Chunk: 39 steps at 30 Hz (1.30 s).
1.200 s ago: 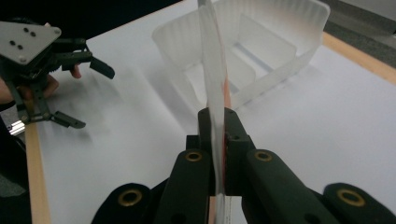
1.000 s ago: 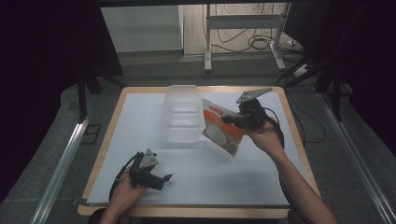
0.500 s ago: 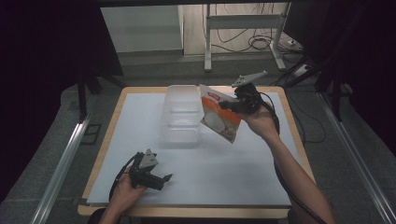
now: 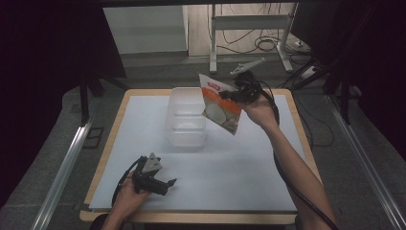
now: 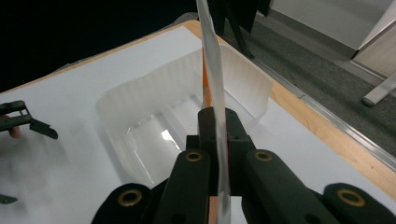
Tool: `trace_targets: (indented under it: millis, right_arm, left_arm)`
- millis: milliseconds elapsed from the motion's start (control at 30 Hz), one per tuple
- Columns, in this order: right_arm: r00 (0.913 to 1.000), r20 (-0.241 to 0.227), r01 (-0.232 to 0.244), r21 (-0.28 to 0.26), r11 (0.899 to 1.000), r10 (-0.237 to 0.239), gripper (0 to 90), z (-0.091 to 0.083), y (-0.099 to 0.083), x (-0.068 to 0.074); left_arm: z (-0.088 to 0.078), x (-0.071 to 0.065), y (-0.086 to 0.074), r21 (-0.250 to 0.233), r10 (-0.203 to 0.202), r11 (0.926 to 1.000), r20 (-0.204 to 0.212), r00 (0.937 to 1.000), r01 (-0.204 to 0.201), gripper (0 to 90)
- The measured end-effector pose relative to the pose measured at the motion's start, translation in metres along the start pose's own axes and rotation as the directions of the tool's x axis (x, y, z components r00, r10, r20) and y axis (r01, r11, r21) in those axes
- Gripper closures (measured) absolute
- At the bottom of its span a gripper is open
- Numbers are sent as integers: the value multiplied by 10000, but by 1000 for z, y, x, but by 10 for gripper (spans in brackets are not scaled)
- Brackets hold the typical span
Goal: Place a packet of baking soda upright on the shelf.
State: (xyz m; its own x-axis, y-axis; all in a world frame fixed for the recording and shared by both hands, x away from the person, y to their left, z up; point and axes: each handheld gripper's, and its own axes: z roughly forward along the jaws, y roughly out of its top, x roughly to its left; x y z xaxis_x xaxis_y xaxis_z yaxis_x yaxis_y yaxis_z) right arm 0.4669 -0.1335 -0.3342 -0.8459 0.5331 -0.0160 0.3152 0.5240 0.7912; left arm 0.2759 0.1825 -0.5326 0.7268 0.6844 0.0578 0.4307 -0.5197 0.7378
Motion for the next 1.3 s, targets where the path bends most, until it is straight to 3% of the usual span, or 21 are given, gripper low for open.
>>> trace_targets:
  millis: [600,1300]
  right_arm:
    - [10000,-54,56,235,9997,-55,888,42,28,-14]
    - [9968,-460,669,482,9966,-647,888,102,55,-6]
  left_arm:
    - [-6,4,0,-604,-351,9974,672,9971,391,21]
    - [-5,3,1,-555,-201,9982,621,9979,235,20]
